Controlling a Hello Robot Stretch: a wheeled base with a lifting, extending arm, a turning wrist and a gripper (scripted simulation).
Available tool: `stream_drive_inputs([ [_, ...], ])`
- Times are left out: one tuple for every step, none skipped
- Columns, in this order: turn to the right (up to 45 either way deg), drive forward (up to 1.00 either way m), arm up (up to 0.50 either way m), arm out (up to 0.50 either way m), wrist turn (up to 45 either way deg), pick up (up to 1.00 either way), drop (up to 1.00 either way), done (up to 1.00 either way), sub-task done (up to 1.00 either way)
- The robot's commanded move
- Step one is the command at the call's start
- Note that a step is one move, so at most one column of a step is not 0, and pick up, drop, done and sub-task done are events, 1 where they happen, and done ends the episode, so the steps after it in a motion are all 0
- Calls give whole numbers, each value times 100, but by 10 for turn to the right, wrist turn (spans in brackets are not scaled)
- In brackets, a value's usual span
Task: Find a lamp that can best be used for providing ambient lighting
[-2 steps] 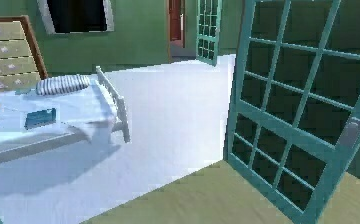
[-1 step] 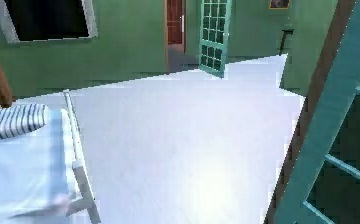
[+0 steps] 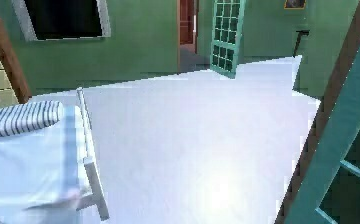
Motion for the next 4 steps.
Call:
stream_drive_inputs([
  [0,70,0,0,0,0,0,0,0],
  [120,0,0,0,0,0,0,0,0],
  [0,40,0,0,0,0,0,0,0],
  [450,0,0,0,0,0,0,0,0],
])
